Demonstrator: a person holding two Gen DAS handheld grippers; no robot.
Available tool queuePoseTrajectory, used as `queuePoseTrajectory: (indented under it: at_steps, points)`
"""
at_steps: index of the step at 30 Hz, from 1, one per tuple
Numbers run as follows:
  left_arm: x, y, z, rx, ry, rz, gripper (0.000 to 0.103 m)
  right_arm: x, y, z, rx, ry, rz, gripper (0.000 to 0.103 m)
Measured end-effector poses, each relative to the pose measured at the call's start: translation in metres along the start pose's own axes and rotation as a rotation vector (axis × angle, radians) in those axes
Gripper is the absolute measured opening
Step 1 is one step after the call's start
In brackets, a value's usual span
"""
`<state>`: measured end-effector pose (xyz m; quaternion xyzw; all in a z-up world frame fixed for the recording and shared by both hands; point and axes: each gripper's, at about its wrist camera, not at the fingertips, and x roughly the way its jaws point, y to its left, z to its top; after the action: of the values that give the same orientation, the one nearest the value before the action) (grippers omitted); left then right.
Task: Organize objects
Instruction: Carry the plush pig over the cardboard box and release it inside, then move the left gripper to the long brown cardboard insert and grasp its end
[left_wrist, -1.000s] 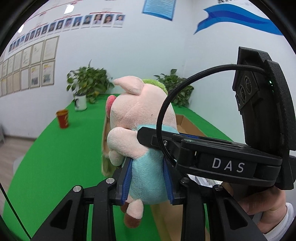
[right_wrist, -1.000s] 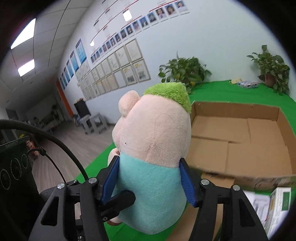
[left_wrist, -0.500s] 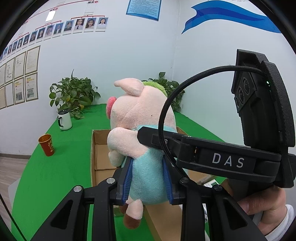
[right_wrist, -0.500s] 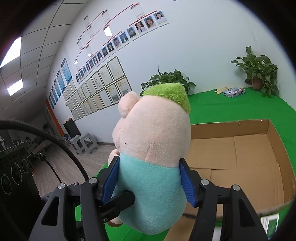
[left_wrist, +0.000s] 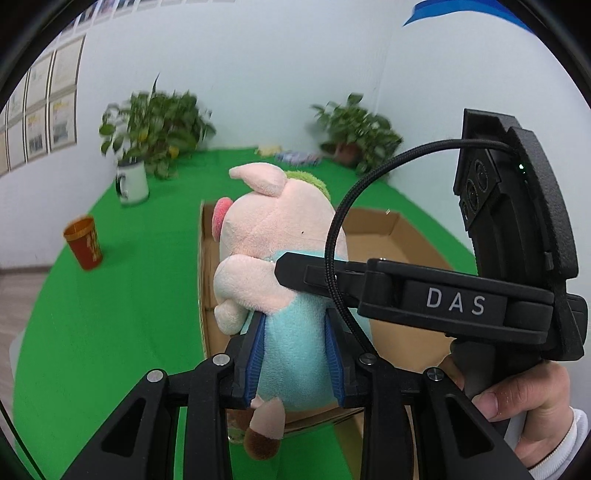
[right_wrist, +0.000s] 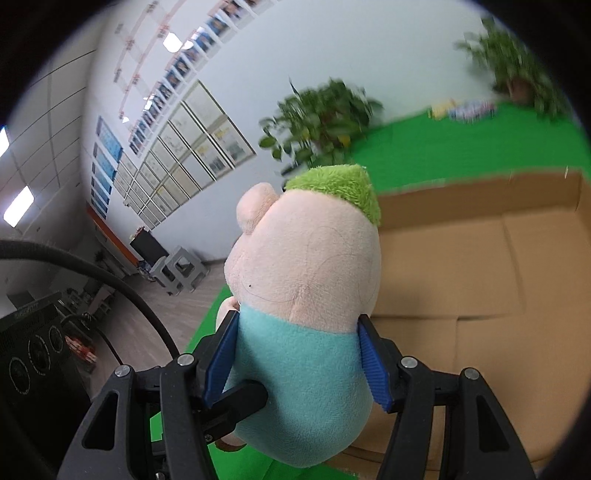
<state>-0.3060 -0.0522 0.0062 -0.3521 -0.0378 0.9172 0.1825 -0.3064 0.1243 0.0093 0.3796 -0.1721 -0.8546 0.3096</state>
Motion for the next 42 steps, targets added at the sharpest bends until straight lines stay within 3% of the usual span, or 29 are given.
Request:
queuePoseTrajectory:
  at_steps: [8, 10, 17, 23, 33, 36, 38, 42]
  points:
    - [0.074, 0.041, -0.016, -0.076, 0.157, -0.018, 0.028, 0.045, -0.035, -0.013, 0.103, 0.16, -0.027, 0.061]
    - [0.078, 0.045, -0.022, -0.087, 0.152, -0.018, 0.028, 0.054, -0.042, -0.017, 0.122, 0.21, -0.039, 0.061]
    - [0.064, 0.041, -0.016, -0.047, 0.141, 0.05, 0.027, 0.055, -0.027, -0.008, 0.103, 0.25, -0.06, 0.063]
    - [0.04, 0.037, -0.026, -0.054, 0.127, 0.096, 0.028, 0.061, -0.034, -0.008, 0.127, 0.226, -0.073, 0.078]
    - [0.014, 0.047, -0.043, -0.099, 0.104, 0.121, 0.03, 0.017, -0.032, -0.006, 0.162, 0.157, -0.082, 0.092]
    - [0.0, 0.043, -0.046, -0.099, 0.071, 0.129, 0.035, -0.01, -0.026, -0.007, 0.134, 0.092, -0.093, 0.103]
    - [-0.009, 0.038, -0.047, -0.094, 0.043, 0.141, 0.044, -0.03, -0.022, -0.011, 0.104, 0.049, -0.113, 0.103]
    - [-0.03, 0.022, -0.05, -0.072, -0.027, 0.164, 0.052, -0.061, -0.017, -0.024, 0.07, 0.01, -0.147, 0.103]
